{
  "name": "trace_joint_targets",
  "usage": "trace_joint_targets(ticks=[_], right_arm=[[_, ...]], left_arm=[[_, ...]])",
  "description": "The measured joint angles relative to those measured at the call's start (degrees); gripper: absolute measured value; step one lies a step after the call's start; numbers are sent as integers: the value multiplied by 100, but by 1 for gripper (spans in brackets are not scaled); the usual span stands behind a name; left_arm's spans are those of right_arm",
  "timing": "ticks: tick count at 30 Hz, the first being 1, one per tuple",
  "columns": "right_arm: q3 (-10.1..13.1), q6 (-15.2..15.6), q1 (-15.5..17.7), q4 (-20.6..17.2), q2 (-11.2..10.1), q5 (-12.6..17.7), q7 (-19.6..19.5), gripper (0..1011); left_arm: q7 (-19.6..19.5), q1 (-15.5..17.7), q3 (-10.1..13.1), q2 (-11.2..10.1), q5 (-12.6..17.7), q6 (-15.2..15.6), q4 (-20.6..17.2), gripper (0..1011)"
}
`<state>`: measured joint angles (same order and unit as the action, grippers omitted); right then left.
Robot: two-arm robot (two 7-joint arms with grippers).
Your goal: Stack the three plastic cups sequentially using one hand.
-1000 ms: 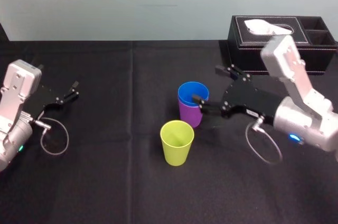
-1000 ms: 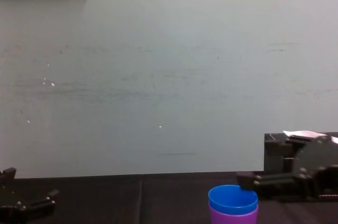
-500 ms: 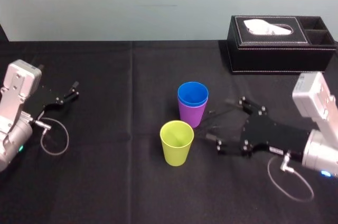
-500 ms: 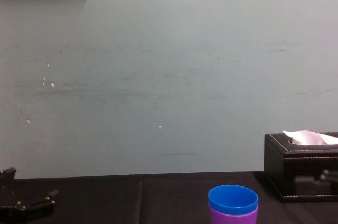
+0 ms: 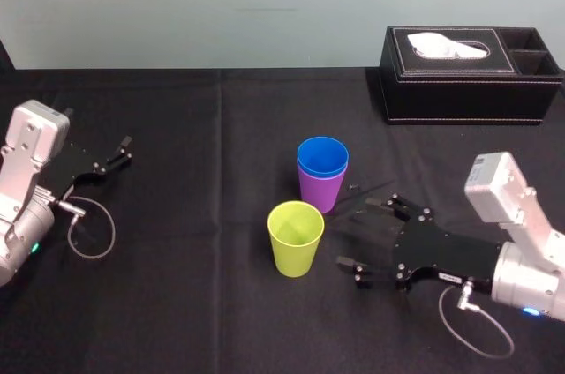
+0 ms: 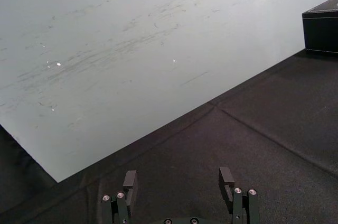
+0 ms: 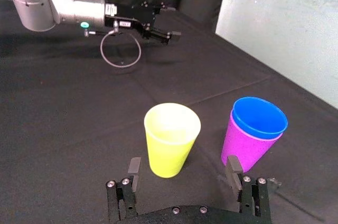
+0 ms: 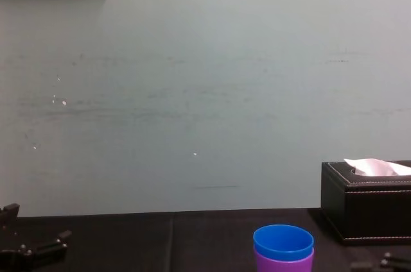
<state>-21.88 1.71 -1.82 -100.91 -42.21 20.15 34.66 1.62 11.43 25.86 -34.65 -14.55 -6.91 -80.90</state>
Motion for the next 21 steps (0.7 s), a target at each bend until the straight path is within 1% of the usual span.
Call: trace_joint_targets(ticks=[8, 15, 21], right_arm=[[-254, 29, -266, 277, 132, -128, 92, 1003], [-416, 49, -462, 514, 249, -130, 189, 1002], [-535, 50, -598, 642, 313, -137, 251, 1003]], left_arm=[[0, 0, 0, 0, 0, 0, 0, 1011], [0, 0, 0, 0, 0, 0, 0, 1011], [0, 0, 0, 0, 0, 0, 0, 1011]])
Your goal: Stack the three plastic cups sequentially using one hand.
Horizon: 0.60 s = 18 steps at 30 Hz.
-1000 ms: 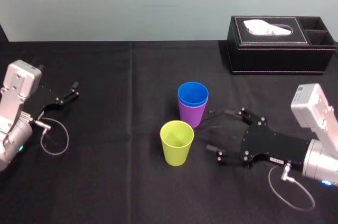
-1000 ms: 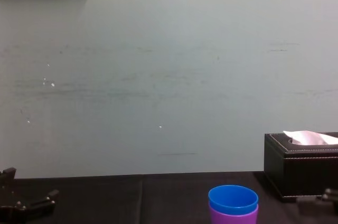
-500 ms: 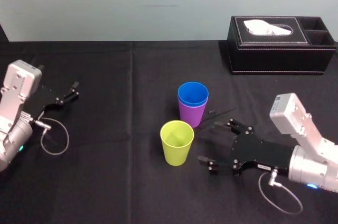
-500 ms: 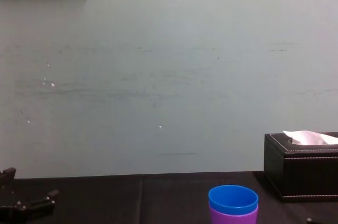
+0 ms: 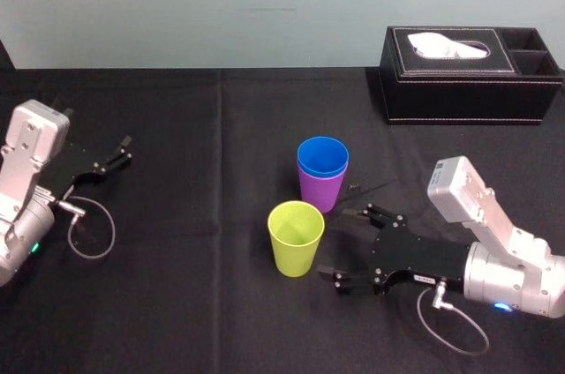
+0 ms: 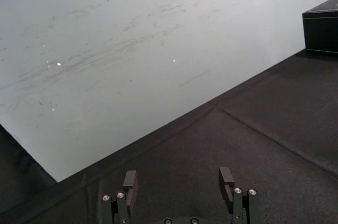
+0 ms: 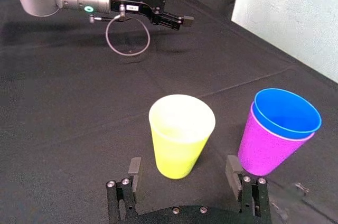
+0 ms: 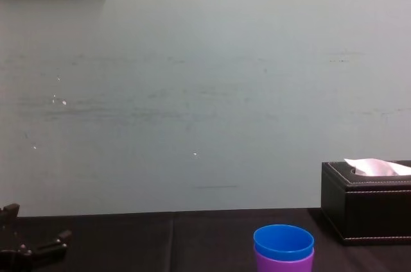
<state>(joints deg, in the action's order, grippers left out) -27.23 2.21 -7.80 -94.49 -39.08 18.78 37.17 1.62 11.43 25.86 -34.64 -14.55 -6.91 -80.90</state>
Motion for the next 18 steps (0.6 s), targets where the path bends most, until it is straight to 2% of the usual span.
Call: trace_joint_targets(ticks=[18], right_arm=[[-343, 9, -426, 411, 301, -98, 54, 1003]], left_arm=[[0, 0, 0, 0, 0, 0, 0, 1011]])
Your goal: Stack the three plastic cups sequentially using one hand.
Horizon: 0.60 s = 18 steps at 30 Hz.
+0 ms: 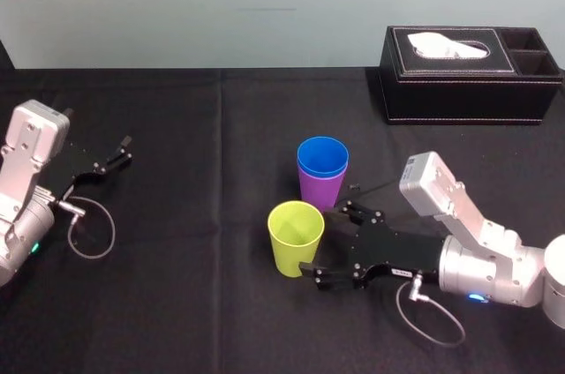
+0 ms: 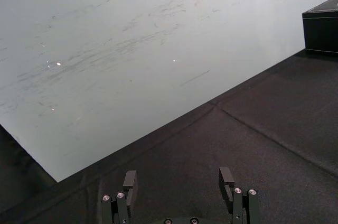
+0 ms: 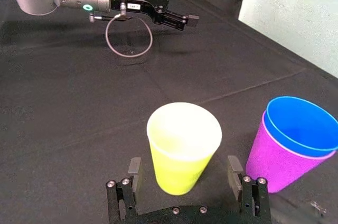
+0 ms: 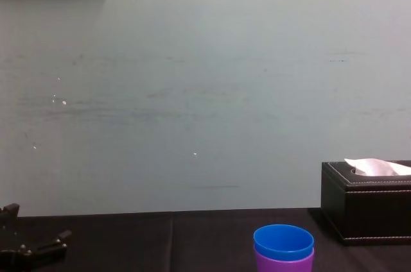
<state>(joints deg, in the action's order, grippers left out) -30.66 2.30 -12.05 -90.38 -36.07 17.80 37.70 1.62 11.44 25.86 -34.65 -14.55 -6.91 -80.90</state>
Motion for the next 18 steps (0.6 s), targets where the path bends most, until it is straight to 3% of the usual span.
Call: trace_joint_targets(ticks=[18], right_arm=[[-322, 42, -488, 436, 358, -141, 94, 1003]], left_arm=[[0, 0, 0, 0, 0, 0, 0, 1011]])
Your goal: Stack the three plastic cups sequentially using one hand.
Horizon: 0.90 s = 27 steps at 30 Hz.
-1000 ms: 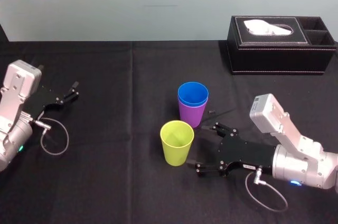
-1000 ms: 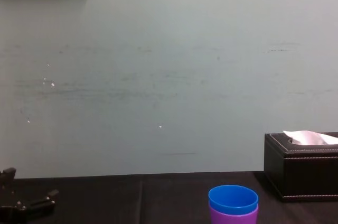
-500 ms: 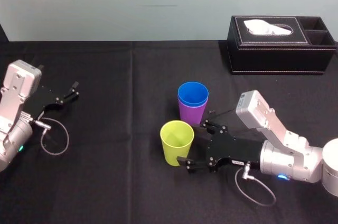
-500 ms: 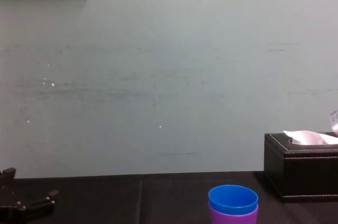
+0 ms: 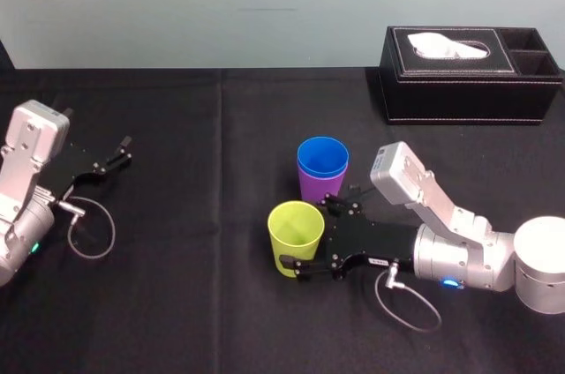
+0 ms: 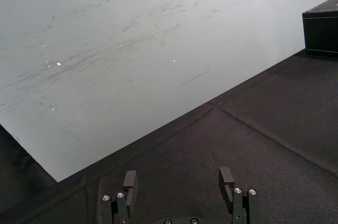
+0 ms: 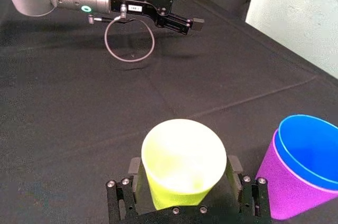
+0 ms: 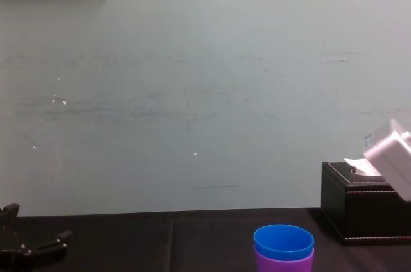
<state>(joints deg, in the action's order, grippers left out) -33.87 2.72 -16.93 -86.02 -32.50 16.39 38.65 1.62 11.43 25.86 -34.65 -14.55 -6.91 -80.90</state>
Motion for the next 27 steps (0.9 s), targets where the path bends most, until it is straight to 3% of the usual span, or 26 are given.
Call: trace_joint_targets(ticks=[8, 19, 27], right_arm=[[-2, 4, 2, 2, 0, 6, 7, 1003], [11, 4, 20, -17, -12, 9, -3, 774], [15, 0, 25, -22, -16, 8, -11, 738]], left_arm=[[0, 0, 0, 0, 0, 0, 0, 1011], [0, 0, 0, 0, 0, 0, 0, 1011], [0, 0, 0, 0, 0, 0, 0, 1011]])
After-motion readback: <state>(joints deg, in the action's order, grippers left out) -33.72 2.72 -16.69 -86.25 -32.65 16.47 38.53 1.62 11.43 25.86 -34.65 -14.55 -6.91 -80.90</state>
